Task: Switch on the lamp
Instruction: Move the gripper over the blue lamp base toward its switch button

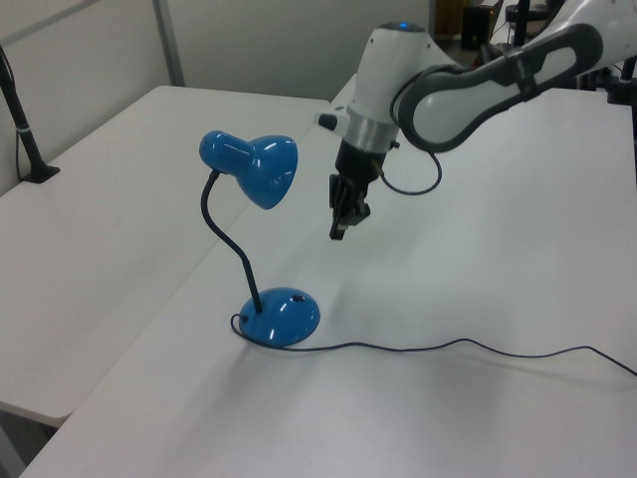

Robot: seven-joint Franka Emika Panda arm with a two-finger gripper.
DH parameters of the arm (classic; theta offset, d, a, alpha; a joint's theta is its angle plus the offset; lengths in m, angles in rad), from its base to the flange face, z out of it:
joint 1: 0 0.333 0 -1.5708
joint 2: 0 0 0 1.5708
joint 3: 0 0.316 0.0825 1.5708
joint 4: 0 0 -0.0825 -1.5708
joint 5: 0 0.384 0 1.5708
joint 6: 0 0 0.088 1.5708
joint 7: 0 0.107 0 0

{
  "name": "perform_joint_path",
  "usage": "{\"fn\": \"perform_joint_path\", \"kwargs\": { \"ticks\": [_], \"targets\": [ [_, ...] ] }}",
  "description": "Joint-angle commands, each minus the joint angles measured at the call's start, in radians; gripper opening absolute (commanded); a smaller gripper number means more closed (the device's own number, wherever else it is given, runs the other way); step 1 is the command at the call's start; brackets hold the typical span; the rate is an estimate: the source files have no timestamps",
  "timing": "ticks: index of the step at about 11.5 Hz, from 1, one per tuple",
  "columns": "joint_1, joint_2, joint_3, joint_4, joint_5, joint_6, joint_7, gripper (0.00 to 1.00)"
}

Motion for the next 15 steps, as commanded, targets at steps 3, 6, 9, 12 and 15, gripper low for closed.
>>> {"fn": "perform_joint_path", "kwargs": {
  "ticks": [3,6,9,12,15],
  "targets": [
    [0.064,0.099,-0.022,0.038,0.025,0.156,0.005,0.04],
    [0.074,0.138,-0.02,0.077,0.026,0.161,0.007,0.04],
    [0.076,0.173,-0.02,0.114,0.028,0.165,0.007,0.04],
    [0.078,0.196,-0.019,0.115,0.04,0.233,0.008,0.04],
    [0.091,0.199,-0.019,0.115,0.048,0.253,0.021,0.04]
  ]
}}
